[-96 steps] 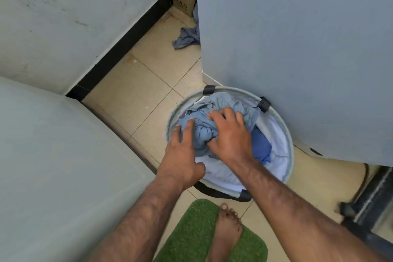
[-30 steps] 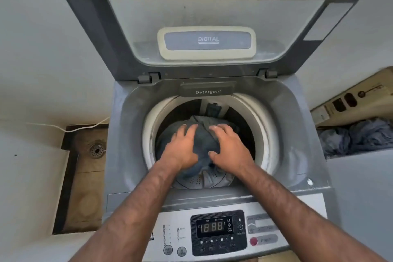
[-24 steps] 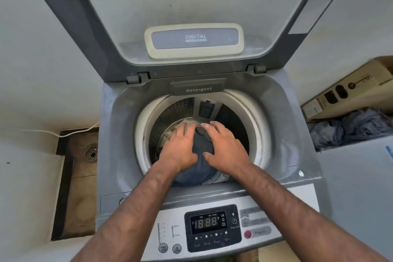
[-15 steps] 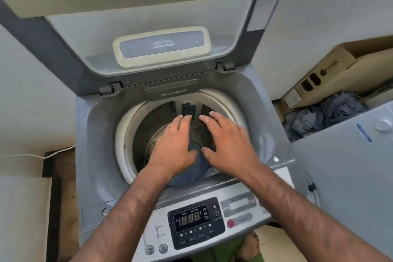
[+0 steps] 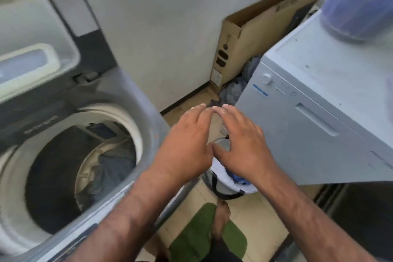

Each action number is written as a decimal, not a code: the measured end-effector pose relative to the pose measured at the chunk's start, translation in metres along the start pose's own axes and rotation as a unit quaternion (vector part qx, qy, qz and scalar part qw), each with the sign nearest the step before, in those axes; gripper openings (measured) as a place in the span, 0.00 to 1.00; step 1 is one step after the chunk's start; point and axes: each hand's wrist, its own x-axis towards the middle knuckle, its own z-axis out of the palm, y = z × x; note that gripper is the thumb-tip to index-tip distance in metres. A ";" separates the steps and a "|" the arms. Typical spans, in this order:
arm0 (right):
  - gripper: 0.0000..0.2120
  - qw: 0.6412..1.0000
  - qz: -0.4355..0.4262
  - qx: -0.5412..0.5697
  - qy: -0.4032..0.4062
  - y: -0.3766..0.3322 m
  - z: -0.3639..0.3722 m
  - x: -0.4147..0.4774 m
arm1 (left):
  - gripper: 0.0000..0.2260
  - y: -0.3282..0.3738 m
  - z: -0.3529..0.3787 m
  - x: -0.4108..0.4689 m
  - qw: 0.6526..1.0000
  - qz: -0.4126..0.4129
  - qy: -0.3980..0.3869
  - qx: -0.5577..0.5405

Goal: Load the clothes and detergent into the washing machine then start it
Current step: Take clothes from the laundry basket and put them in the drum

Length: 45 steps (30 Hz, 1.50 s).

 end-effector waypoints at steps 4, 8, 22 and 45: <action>0.39 0.997 0.057 0.011 -0.045 0.098 0.011 -0.005 | 0.34 0.038 0.080 0.051 0.997 -0.013 -0.077 -0.006; 0.39 0.987 0.116 0.011 -0.109 0.187 0.054 -0.004 | 0.35 0.036 0.170 0.095 0.983 -0.059 -0.173 -0.013; 0.42 0.938 0.229 0.044 -0.256 0.453 0.390 0.054 | 0.34 -0.099 0.541 0.203 0.910 -0.228 -0.330 -0.107; 0.37 0.951 0.223 -0.154 -0.148 0.573 0.602 0.099 | 0.40 -0.198 0.783 0.277 0.884 -0.212 -0.392 -0.145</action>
